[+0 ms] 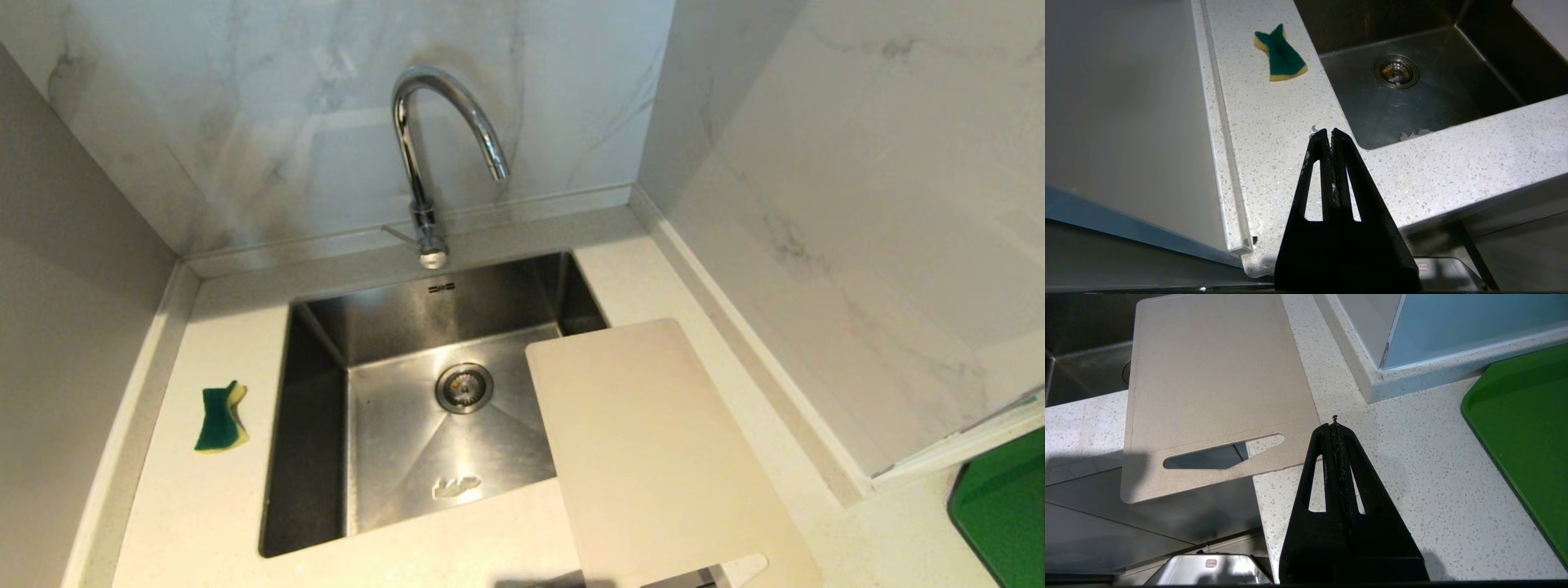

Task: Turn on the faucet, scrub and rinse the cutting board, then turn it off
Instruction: Turn on the tap

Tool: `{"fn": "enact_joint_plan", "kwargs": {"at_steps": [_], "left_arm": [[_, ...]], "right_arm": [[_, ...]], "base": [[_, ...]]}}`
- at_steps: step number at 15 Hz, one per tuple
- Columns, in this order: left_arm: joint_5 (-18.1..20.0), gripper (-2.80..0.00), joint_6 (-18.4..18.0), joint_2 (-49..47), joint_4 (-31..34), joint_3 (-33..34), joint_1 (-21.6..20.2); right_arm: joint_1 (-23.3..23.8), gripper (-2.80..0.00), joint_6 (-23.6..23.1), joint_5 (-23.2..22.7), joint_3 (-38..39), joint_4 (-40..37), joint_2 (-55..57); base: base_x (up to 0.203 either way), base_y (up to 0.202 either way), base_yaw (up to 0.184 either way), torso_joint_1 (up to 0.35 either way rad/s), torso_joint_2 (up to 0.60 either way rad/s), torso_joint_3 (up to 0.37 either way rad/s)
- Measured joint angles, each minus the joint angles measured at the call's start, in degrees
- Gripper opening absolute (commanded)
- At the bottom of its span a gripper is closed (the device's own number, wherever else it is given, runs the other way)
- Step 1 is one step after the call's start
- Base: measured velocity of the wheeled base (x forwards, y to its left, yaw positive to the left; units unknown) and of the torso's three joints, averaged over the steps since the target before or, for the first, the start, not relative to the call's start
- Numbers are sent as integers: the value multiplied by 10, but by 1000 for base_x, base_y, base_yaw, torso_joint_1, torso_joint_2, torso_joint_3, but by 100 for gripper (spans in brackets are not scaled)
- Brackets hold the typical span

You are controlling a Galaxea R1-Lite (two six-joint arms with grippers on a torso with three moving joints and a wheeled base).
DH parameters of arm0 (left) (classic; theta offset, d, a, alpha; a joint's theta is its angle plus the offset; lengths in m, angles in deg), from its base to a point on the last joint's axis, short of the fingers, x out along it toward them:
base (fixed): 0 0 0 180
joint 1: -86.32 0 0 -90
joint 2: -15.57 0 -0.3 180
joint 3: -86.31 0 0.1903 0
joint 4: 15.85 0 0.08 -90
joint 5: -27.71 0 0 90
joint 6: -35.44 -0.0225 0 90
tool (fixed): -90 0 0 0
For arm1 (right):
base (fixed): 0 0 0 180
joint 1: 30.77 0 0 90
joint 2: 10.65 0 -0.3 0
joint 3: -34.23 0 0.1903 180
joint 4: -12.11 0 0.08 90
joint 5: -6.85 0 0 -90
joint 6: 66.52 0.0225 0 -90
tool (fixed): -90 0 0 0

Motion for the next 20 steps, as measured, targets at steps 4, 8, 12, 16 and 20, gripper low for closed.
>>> {"fn": "enact_joint_plan", "kwargs": {"at_steps": [4, 8, 12, 16, 20], "left_arm": [[0, -280, 0, 0, 0, 0, 0], [-3, -280, -23, 0, 1, -10, 0], [-1, -280, -36, -27, 56, -139, 0], [-1, -280, -49, -119, 73, -291, 0], [-1, -280, -62, -241, 76, -471, 0]], "right_arm": [[0, -280, 0, 0, 0, 0, 0], [0, -280, 0, 0, 0, 0, 0], [0, -280, 0, 0, 0, 0, 0], [0, -280, 0, 0, 0, 0, 0], [0, -280, 0, 0, 0, 0, 0]], "base": [[0, 0, 0, 0, 0, 0], [0, 0, 0, 0, 0, 0], [0, 0, 0, 0, 0, 0], [0, 0, 0, 0, 0, 0], [0, 0, 0, 0, 0, 0]]}}
